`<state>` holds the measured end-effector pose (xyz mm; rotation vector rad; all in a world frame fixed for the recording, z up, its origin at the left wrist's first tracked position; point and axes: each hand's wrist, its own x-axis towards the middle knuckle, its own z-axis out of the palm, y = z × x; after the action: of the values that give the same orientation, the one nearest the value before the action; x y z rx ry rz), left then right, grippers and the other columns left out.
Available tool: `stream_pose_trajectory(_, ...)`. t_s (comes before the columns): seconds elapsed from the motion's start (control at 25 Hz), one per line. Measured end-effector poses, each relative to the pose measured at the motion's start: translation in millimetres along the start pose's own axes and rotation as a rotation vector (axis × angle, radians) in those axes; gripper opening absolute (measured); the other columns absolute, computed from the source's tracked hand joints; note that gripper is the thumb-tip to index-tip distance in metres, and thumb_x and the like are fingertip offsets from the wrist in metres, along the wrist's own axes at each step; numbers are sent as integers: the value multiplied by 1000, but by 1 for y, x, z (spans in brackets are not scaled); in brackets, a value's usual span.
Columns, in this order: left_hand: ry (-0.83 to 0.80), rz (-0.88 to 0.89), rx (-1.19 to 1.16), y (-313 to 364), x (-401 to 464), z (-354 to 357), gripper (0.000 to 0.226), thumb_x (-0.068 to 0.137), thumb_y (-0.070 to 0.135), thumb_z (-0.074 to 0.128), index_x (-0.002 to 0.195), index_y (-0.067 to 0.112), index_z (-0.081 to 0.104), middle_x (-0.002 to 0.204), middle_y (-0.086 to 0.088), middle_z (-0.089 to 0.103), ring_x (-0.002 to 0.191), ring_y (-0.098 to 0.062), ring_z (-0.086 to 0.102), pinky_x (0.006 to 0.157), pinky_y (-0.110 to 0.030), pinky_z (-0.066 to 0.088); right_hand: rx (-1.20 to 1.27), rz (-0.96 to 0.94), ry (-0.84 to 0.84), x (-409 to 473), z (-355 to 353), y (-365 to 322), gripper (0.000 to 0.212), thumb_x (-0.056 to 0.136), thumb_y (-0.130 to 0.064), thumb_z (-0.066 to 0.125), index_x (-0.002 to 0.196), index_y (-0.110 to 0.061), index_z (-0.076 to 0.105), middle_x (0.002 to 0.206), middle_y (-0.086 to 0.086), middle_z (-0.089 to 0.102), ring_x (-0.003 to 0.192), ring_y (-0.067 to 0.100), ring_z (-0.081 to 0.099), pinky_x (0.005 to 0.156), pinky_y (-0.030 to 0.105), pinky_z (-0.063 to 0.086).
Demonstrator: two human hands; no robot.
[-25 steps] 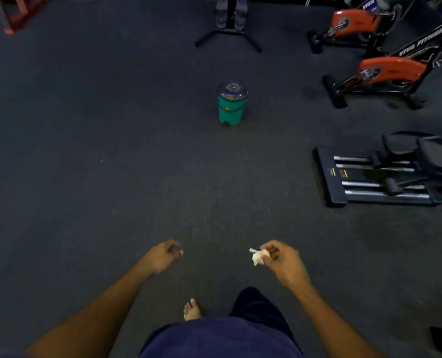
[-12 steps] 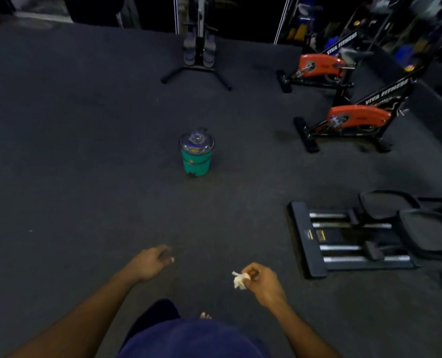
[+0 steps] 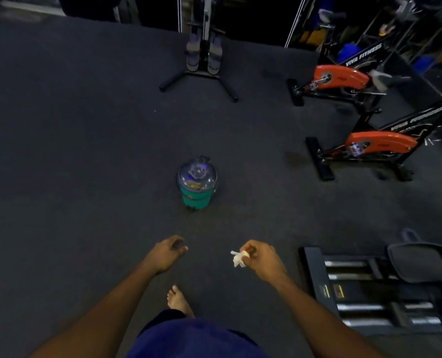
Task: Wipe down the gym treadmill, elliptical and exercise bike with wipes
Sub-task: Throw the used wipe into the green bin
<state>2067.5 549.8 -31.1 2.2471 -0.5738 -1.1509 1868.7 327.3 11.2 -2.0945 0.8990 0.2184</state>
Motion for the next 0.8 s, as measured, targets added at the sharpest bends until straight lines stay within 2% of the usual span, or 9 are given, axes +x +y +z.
stream_pose_trajectory(0.12,-22,-43,49,18,69,-49,43,102,35,59,138,12,55,134,-7,63,120,-21,60,95,-26,43,65,29,60,76,-25,-16,21,81,-14,75,78,-33,67,72,-13,71,69,2,67,66,31,54)
stream_pose_trajectory(0.24,-30,-67,94,35,125,-86,45,101,36,61,139,13,56,134,-6,64,123,-22,60,95,-25,44,91,72,94,131,-29,-26,29,80,-10,75,77,-37,64,77,-13,70,72,4,67,66,28,54)
stream_pose_trajectory(0.32,-52,-112,127,43,168,-108,44,101,37,61,138,13,57,132,-5,65,124,-22,61,95,-24,44,92,108,51,177,-25,-27,33,80,-9,76,76,-39,62,82,-10,68,72,3,64,67,22,51)
stream_pose_trajectory(0.44,-67,-158,203,57,231,-134,46,102,39,57,140,12,55,137,-8,63,126,-25,59,97,-27,44,93,144,-2,262,-25,-29,30,80,-15,76,74,-41,60,87,-5,70,77,11,66,71,28,52)
stream_pose_trajectory(0.52,-114,-195,265,61,281,-146,44,105,39,52,138,10,56,140,-7,59,128,-26,57,101,-30,42,88,170,-68,330,-28,-31,27,81,-18,76,74,-39,62,84,-8,70,82,13,67,69,26,47)
stream_pose_trajectory(0.6,-168,-224,292,64,324,-154,40,105,36,52,126,3,62,132,-8,60,124,-29,58,100,-30,42,80,190,-144,388,-27,-35,15,82,-20,74,81,-33,66,82,-10,66,82,11,65,65,25,41)
stream_pose_trajectory(0.64,-188,-252,272,64,347,-155,42,101,42,53,115,3,64,122,-8,62,118,-30,61,99,-32,45,45,181,-181,415,-25,-35,10,83,-22,73,85,-30,67,82,-10,64,80,10,62,63,25,38)
stream_pose_trajectory(0.72,-194,-298,246,47,400,-153,51,88,56,50,100,10,66,107,-4,65,104,-26,64,96,-38,49,-1,187,-250,466,-17,-31,7,84,-23,71,89,-28,68,83,-10,62,77,7,57,56,17,35)
stream_pose_trajectory(0.8,-194,-318,224,11,460,-142,57,85,58,49,107,9,69,114,-3,67,104,-22,63,96,-36,50,-7,190,-268,512,-2,-22,8,83,-22,72,89,-27,70,82,-11,62,78,9,59,54,7,37)
